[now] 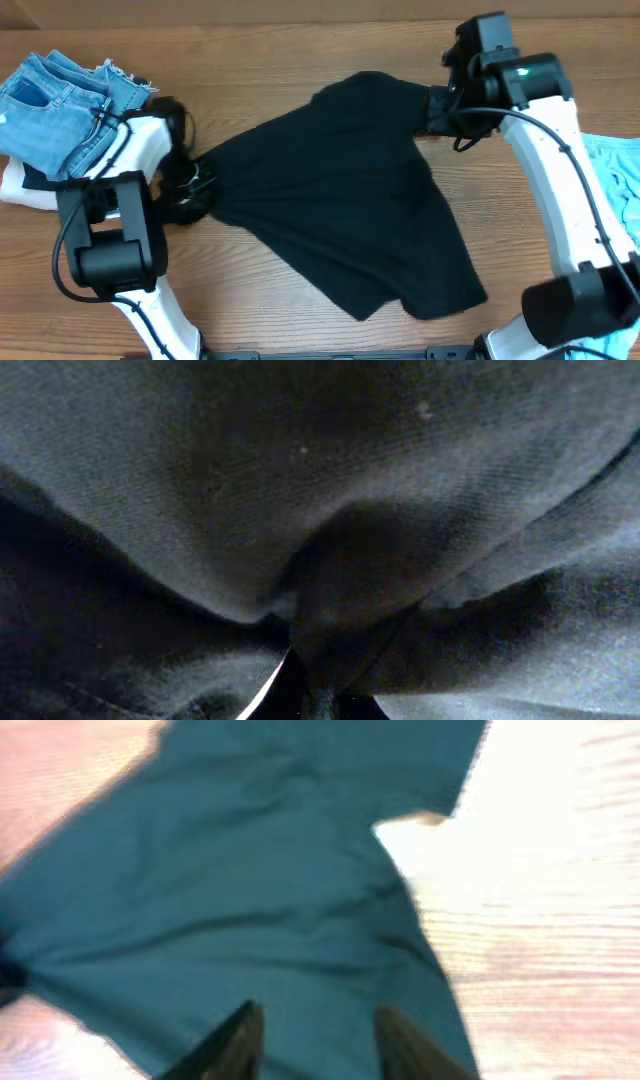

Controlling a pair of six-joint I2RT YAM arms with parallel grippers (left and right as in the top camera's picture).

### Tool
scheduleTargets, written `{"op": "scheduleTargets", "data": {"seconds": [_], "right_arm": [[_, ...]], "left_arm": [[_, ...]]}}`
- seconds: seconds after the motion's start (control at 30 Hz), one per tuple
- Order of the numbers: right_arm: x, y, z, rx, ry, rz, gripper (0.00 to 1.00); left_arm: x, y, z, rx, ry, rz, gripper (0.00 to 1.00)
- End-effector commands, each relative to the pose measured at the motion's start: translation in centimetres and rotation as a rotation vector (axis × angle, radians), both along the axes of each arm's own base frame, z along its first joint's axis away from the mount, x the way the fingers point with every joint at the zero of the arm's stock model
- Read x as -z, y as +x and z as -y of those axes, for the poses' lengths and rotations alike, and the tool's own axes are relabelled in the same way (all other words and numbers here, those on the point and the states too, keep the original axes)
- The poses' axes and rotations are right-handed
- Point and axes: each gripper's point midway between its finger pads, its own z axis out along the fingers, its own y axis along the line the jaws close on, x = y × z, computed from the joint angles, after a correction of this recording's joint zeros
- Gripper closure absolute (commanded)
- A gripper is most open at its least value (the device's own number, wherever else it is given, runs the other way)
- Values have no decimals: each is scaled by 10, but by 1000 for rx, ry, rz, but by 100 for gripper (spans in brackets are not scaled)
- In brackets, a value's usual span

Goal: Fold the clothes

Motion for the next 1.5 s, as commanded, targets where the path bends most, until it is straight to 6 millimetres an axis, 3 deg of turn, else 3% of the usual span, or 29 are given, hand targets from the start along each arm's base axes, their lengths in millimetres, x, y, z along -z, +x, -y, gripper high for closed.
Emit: {"op": "scheduleTargets", "data": {"seconds": [0.0,0.03,0.07,0.2,0.33,0.53,0.57,0.6,0.67,0.77,0.83,0.93,1.0,1.07,1.13,1.17,1.2,1.23,1.3,1.37,1.47], "right_arm": [[67,-13,0,12,-12,-170,58],[87,-23,5,31,-36,-231,35],[100,-30,8,34,-56,-269,22],[152,-72,34,67,-126,-423,21],[184,-77,51,117,-120,-408,22],[209,-70,39,115,-23,-331,41],[212,-72,35,112,-3,-335,50],[213,-76,30,106,30,-346,68],[213,-75,30,99,28,-345,96],[202,-50,54,141,-66,-268,96],[185,-19,74,191,-111,-178,96],[125,68,116,302,-121,128,96],[82,111,140,357,-104,318,96],[49,141,150,369,-54,472,96],[36,153,152,371,-23,540,96],[35,154,152,369,-19,546,53],[39,150,151,368,-18,524,23],[49,141,150,368,-22,470,10],[72,114,148,370,-30,323,8],[91,84,131,337,30,165,14],[98,31,62,224,308,-96,30]], "left_arm": [[1,-7,-10,49,32,-32,96],[0,-8,-11,52,38,-38,96],[-1,-8,-11,58,37,-35,96],[-2,-5,-17,55,40,-21,96],[-2,-4,-20,69,32,-13,96],[-2,-5,-20,76,29,-14,96],[-2,-5,-20,76,29,-16,96],[-2,-6,-20,77,28,-19,96],[-2,-7,-20,83,26,-22,96],[-2,-7,-20,82,26,-21,96],[-2,-7,-20,83,27,-21,96],[-2,-7,-20,82,26,-20,96],[-2,-6,-18,81,19,-19,96],[-2,-6,-17,82,17,-18,96],[-2,-5,-16,81,9,-14,96],[-2,-5,-15,79,2,-12,96],[-2,-3,-14,77,-4,-3,96],[-2,-1,-14,77,-3,4,96],[-3,2,-13,77,-9,16,96],[-6,8,-10,87,-28,36,96],[-12,16,-9,94,-41,64,96]]}}
